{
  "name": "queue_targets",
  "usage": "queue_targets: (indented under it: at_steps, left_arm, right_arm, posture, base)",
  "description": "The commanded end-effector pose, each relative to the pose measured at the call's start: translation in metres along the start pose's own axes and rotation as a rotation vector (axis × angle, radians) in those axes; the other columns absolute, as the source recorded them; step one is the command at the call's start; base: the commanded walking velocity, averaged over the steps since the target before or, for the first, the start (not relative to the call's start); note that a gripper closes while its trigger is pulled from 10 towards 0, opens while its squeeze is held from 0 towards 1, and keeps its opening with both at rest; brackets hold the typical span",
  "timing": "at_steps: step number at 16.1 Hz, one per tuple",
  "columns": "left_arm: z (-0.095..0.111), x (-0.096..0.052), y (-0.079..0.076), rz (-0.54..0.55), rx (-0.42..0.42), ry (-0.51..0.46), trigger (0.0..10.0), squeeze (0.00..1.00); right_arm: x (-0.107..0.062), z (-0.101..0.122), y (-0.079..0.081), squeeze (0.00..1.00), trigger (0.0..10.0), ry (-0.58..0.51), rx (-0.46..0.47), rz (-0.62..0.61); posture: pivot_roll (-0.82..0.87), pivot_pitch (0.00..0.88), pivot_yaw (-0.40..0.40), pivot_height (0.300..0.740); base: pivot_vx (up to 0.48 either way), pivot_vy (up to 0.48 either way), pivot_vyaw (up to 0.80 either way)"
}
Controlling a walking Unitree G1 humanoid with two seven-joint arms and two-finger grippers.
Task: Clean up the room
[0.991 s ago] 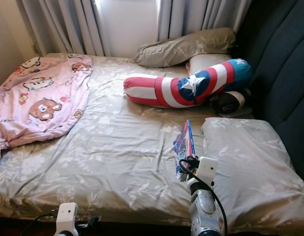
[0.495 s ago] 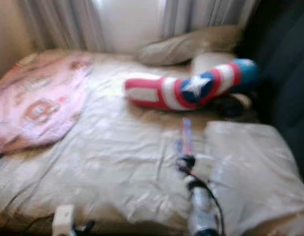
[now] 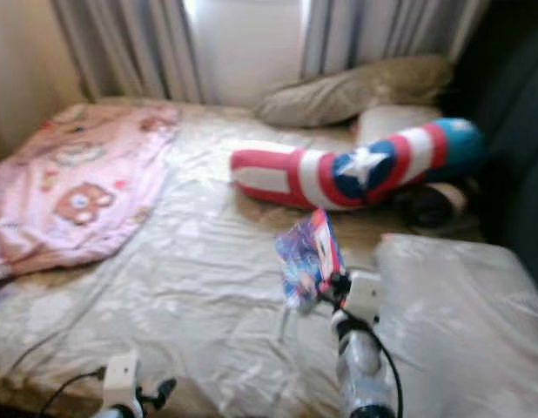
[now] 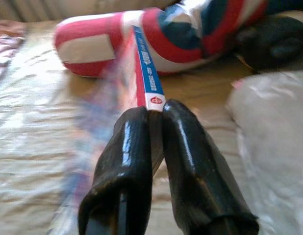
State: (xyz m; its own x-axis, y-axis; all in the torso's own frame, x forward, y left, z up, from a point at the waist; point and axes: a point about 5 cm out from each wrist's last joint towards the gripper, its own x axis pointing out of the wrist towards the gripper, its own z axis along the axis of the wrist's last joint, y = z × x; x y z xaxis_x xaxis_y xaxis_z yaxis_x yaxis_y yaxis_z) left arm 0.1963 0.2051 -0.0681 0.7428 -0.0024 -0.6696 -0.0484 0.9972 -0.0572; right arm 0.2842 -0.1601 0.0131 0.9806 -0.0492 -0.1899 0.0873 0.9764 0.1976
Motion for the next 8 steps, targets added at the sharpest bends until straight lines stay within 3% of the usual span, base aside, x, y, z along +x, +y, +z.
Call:
queue_targets:
  at_steps: [1,5,8]
  left_arm:
    - [-0.008,-0.004,0.007,0.021,0.007,0.028,10.0,0.00]
    - [0.001,-0.003,0.010,0.035,0.008,-0.031,10.0,0.00]
    - [0.036,0.003,0.012,0.086,0.015,-0.208,10.0,0.00]
  right_arm:
    - [0.004,0.010,-0.003,0.00,10.0,-0.048,0.003,-0.017]
    - [0.004,0.011,-0.004,0.00,10.0,-0.056,0.001,-0.026]
    - [0.002,0.009,-0.005,0.00,10.0,-0.056,-0.003,-0.017]
  posture:
    - [0.07,0.000,-0.049,0.740]
    - [0.06,0.000,-0.043,0.740]
    - [0.05,0.000,-0.036,0.740]
  base:
    - [0.000,0.000,0.00]
    - [0.000,0.000,0.00]
    - [0.000,0.000,0.00]
